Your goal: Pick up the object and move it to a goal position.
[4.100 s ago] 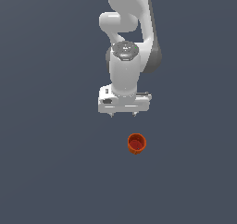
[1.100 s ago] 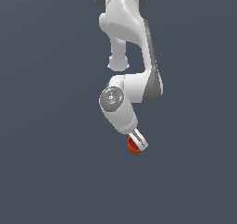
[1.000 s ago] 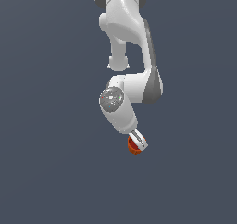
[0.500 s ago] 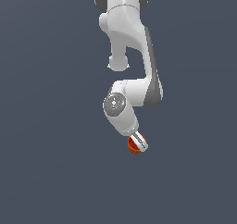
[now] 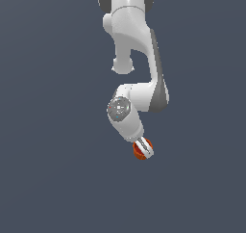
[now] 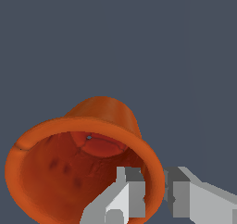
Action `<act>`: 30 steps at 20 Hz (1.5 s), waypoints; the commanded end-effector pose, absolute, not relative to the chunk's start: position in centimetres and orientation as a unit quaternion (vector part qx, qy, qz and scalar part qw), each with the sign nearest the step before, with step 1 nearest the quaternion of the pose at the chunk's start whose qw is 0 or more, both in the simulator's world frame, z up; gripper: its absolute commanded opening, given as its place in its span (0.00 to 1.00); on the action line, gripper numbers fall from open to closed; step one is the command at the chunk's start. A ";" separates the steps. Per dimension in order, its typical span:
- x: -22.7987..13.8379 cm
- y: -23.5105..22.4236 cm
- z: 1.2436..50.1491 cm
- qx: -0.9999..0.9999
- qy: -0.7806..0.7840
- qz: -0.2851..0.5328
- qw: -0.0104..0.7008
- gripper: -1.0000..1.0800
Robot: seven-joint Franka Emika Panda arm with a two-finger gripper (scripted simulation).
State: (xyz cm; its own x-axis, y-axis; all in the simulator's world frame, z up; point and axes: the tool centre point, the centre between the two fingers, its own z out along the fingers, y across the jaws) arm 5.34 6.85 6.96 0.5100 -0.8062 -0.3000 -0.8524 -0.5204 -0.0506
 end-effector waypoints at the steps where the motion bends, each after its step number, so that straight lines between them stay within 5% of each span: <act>1: 5.3 7.0 6.9 -0.864 0.480 0.121 0.096 0.00; 15: 3.9 4.2 10.7 -0.863 0.481 0.120 0.096 0.00; 30: -1.4 -5.1 24.2 -0.863 0.481 0.121 0.097 0.00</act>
State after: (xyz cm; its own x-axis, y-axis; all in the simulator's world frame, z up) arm -0.79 -4.10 22.61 0.5074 -0.8066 -0.3031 -0.8537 -0.5183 -0.0499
